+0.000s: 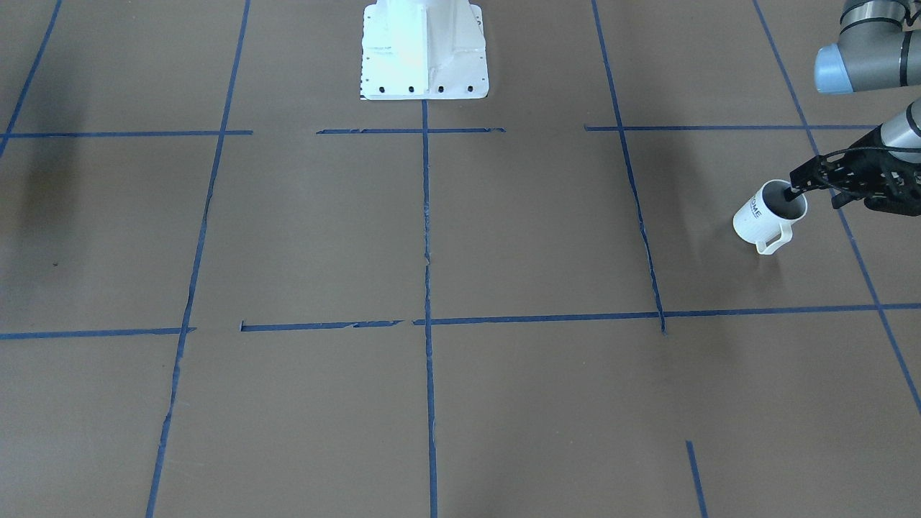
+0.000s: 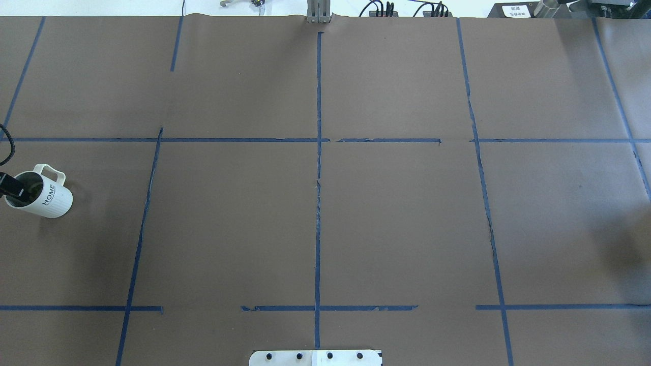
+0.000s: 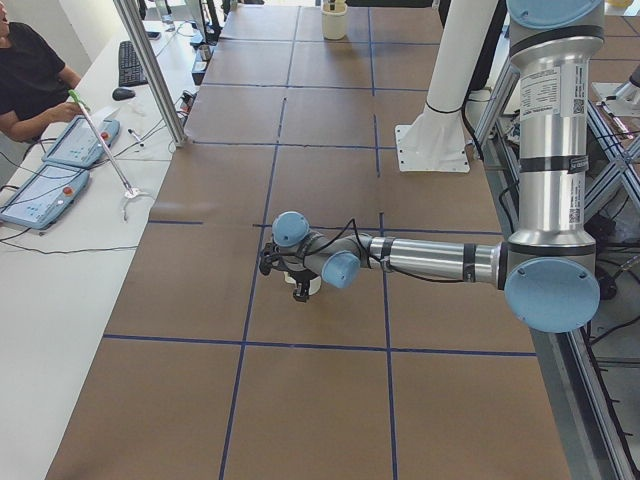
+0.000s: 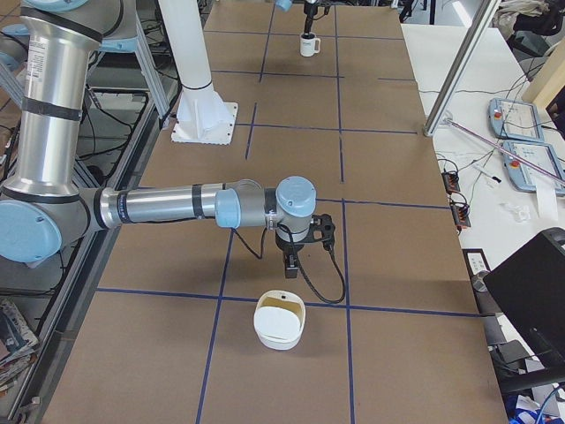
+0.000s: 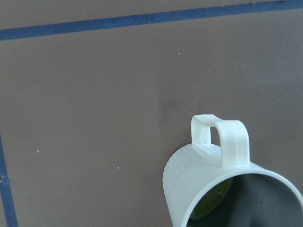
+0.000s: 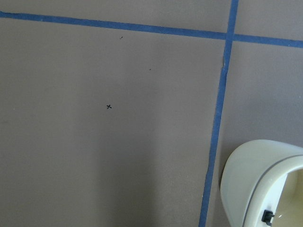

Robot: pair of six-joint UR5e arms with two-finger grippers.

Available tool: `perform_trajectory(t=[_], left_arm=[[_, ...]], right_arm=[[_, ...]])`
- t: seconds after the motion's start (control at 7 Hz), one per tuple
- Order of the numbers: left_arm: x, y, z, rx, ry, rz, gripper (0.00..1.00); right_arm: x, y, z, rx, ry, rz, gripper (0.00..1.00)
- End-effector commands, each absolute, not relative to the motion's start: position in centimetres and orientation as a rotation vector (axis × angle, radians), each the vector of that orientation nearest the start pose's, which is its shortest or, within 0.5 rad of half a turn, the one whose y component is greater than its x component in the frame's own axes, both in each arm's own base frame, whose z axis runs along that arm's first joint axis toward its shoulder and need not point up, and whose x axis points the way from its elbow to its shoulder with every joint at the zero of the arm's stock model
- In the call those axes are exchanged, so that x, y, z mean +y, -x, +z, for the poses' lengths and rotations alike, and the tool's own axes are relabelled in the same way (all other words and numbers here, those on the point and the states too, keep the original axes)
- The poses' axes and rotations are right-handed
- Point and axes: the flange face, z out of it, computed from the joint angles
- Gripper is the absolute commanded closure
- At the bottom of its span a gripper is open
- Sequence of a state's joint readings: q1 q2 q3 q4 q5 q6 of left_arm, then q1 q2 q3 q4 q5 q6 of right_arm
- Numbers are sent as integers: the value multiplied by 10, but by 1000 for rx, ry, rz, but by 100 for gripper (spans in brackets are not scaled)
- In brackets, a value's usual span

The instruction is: Left arm hands cup to right arm to dump lemon

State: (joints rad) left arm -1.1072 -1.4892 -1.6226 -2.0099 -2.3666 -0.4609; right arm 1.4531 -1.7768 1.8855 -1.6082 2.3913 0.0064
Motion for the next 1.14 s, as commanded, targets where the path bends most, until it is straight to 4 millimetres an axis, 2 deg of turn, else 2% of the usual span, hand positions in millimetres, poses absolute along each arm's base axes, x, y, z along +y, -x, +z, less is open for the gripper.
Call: perform_trajectory(t=[0.0,0.14,0.29,0.43,0.57,0.71,0.86,1.0], left_arm=[[-460,-163,593,901,4,107,100],[-460,-165,547,927,-2,20,100],[-464,-170,505,960,-17,-40,100],[-476,-176,479,987,-28,-76,100],[-493,-187,443,1023,-42,-112,100],[-496,-219,411,1051,-4,-130,100],[-500,-260,363,1058,47,-134,100],[-521,-288,295,1021,68,-194,100]], right_arm=[[-418,14,582,-830,-24,-205,0],[-430,70,554,-854,-97,-344,0],[-432,118,526,-891,-168,-339,0],[-438,158,493,-904,-291,-323,0],[-439,200,463,-933,-374,-276,0],[-438,237,434,-965,-423,-277,0],[-439,260,413,-970,-465,-293,0],[-436,285,391,-998,-485,-314,0]])
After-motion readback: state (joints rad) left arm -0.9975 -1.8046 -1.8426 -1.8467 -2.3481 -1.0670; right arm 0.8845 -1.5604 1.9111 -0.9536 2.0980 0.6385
